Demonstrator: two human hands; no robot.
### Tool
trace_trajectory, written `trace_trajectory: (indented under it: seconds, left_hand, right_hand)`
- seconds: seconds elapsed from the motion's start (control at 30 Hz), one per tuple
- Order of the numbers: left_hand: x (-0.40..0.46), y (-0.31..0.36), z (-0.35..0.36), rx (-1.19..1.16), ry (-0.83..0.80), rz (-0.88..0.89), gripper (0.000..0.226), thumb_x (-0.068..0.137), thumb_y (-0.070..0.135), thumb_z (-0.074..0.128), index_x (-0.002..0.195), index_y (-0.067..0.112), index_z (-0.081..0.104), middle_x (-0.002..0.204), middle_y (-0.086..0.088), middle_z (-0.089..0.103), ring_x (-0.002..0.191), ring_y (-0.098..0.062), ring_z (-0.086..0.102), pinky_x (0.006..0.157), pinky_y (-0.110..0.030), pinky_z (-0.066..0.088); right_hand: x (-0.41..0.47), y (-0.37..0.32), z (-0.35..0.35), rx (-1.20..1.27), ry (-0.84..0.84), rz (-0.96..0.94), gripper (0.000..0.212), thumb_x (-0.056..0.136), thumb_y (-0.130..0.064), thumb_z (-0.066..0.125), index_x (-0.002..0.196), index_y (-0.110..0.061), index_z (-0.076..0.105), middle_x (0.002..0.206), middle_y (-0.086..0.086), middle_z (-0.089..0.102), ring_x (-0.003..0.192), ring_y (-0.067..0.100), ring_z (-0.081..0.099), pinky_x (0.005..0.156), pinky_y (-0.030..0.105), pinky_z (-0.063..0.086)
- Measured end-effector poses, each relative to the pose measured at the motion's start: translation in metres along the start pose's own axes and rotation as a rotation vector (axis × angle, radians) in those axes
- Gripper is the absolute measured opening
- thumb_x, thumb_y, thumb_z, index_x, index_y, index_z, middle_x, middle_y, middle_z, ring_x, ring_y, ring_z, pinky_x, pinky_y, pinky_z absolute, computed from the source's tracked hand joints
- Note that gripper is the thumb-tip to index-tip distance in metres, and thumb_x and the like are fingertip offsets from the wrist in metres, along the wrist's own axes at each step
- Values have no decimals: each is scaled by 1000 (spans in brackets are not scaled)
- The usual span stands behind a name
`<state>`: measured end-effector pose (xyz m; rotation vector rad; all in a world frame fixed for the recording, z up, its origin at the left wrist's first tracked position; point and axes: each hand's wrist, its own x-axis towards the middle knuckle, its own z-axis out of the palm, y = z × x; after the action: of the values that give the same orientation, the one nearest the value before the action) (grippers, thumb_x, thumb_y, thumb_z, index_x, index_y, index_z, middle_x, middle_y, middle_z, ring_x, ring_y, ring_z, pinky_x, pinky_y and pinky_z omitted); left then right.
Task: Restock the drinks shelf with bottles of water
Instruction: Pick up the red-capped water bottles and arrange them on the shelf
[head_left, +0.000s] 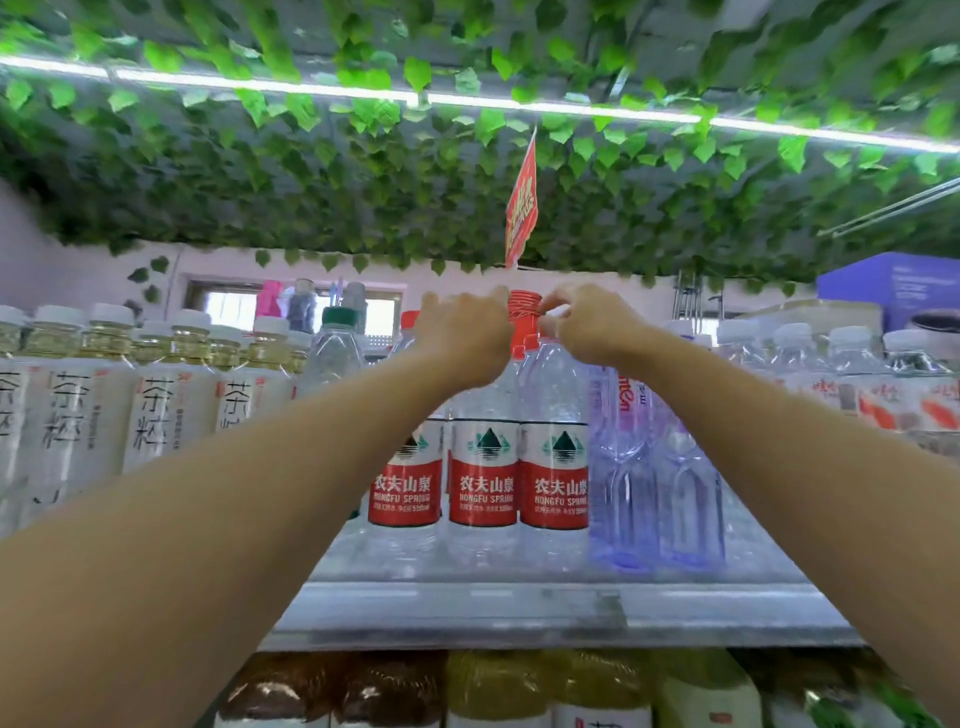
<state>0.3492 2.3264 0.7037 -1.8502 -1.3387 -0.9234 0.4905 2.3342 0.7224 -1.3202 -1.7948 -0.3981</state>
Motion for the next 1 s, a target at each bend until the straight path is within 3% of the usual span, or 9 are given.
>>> trace_trajectory:
  seconds: [0.13, 0.3, 0.43, 0.6, 0.73, 1.0]
  left_hand:
    - [12, -5, 11, 52, -182, -65, 21, 98, 27, 35, 113, 18, 46, 115, -6, 60, 108, -26, 53, 110, -50, 19]
    - [16, -6, 17, 8, -78, -128, 23, 98, 36, 38, 106, 18, 50, 91, -2, 53, 90, -22, 43, 109, -46, 24]
    - [18, -7, 17, -24, -19, -141, 29, 97, 40, 43, 103, 15, 57, 91, -2, 56, 83, -22, 43, 103, -41, 28]
    - [20, -7, 18, -49, 27, -103, 30, 96, 38, 47, 105, 12, 59, 91, -3, 57, 84, -22, 45, 96, -37, 32]
    - [22, -13, 20, -74, 50, -105, 33, 94, 40, 50, 106, 11, 60, 100, -6, 64, 95, -25, 56, 94, -37, 35]
    - [16, -15, 18, -77, -8, -117, 34, 96, 43, 44, 107, 14, 59, 93, -1, 61, 94, -24, 55, 106, -44, 27]
  right_hand:
    - [5, 2, 7, -224, -52, -95, 33, 95, -26, 53, 124, -11, 57, 125, 11, 58, 116, 30, 49, 94, 33, 38]
    - [10, 7, 18, -211, 21, -84, 29, 95, -26, 54, 120, -13, 59, 121, 12, 60, 110, 30, 53, 89, 34, 41]
    - [12, 8, 24, -176, 128, -32, 22, 93, -25, 57, 108, -13, 68, 109, 11, 66, 99, 28, 57, 77, 30, 42]
    - [14, 5, 31, -203, 193, 59, 21, 92, -27, 58, 102, -12, 68, 100, 11, 66, 94, 30, 59, 70, 31, 44]
    - [15, 3, 33, -180, 220, 92, 18, 91, -25, 60, 99, -12, 68, 97, 10, 66, 91, 30, 60, 69, 32, 43]
    - [0, 3, 30, -192, 192, 10, 22, 96, -27, 51, 106, -11, 62, 98, 11, 64, 88, 28, 58, 70, 35, 45]
